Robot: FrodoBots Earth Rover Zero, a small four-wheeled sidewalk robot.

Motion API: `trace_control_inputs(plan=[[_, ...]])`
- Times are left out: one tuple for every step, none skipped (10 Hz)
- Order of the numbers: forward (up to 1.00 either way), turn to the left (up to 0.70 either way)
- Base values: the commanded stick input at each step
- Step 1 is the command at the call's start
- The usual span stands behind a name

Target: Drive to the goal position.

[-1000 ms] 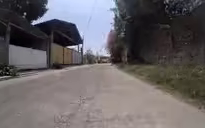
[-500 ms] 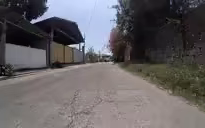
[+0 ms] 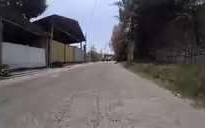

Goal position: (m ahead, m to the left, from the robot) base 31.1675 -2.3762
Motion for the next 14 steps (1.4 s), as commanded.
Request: trace_control_inputs(plan=[[1.00, 0.00], [1.00, 0.00], [1.00, 0.00], [1.00, 0.00], [1.00, 0.00], [1.00, 0.00], [1.00, 0.00], [1.00, 0.00], [1.00, -0.02], [1.00, -0.39], [1.00, -0.40], [1.00, -0.40], [1.00, -0.40], [1.00, -0.40]])
